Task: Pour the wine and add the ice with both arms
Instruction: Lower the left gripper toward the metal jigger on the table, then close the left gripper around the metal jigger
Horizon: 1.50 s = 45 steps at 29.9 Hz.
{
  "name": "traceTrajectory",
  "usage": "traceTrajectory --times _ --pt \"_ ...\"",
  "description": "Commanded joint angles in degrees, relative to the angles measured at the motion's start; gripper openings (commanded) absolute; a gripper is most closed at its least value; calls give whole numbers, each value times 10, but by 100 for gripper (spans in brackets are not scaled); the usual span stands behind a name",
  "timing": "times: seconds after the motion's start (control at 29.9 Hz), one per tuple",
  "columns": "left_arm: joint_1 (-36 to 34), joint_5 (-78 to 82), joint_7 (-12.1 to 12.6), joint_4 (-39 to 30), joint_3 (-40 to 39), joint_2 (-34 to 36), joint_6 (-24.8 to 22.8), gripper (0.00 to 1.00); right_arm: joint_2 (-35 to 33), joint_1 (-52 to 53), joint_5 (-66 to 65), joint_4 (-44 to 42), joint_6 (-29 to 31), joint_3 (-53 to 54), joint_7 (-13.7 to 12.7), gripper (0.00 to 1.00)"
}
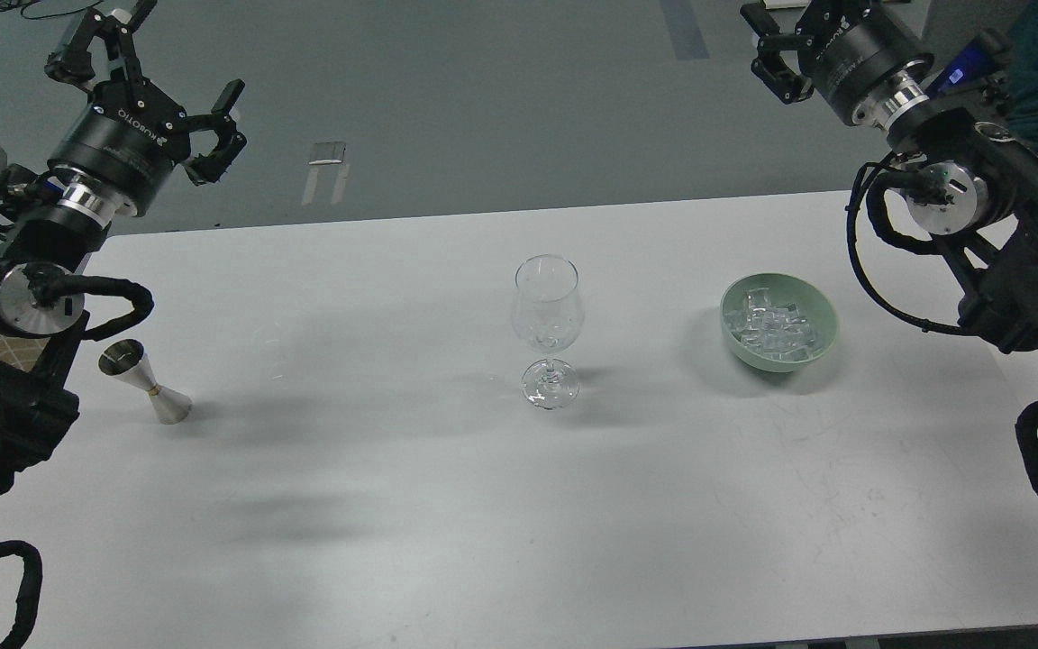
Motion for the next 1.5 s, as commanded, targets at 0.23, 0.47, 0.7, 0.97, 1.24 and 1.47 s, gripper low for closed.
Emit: traceTrajectory --times 0.23,0.47,0.7,0.97,1.24,1.47 --pt "1 6 1 0 9 4 -1 99 0 -1 0 0 0 0 0 100" --pt "92 -50 48 -80 -49 36 4 99 -3 -3 0 0 0 0 0 100" --pt "267 -150 64 -223 -150 78 32 99 -1 -3 -1 1 -3 0 0 100" --pt "513 -239 95 -358 -295 59 70 97 1 -11 -1 1 -5 0 0 100" --pt "677 -281 112 -424 -362 -20 88 95 4 -16 -2 0 -6 -1 0 100" --pt "675 -275 140 -417 -354 -92 146 96 10 -16 -4 -1 -7 -2 -1 100"
